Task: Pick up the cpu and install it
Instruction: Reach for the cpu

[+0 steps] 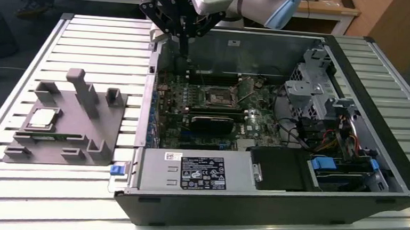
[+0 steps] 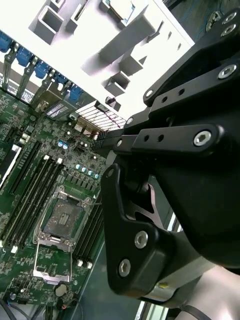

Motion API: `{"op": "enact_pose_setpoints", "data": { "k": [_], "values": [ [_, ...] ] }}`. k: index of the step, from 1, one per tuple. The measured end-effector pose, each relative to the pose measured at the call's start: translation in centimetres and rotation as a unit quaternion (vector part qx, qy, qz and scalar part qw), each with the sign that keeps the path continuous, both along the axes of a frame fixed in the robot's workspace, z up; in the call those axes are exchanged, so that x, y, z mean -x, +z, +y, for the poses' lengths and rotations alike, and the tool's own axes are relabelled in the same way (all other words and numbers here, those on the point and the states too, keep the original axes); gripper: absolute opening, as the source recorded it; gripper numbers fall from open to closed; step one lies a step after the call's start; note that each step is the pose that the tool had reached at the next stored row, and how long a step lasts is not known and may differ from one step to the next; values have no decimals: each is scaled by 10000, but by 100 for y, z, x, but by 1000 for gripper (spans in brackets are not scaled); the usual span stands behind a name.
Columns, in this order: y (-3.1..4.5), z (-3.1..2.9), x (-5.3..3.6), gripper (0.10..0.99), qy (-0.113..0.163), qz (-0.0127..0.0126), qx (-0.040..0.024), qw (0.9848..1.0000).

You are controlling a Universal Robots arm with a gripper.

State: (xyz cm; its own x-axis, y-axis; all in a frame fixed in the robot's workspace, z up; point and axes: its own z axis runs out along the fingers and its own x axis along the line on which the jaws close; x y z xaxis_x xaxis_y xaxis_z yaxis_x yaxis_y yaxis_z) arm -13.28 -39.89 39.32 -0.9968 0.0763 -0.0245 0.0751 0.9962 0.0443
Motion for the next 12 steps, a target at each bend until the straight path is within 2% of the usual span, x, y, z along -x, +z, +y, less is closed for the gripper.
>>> {"op": "enact_pose_setpoints", "data": {
  "k": [12],
  "values": [
    [-5,0,105,106,0,5,0,10000]
  ]
}}
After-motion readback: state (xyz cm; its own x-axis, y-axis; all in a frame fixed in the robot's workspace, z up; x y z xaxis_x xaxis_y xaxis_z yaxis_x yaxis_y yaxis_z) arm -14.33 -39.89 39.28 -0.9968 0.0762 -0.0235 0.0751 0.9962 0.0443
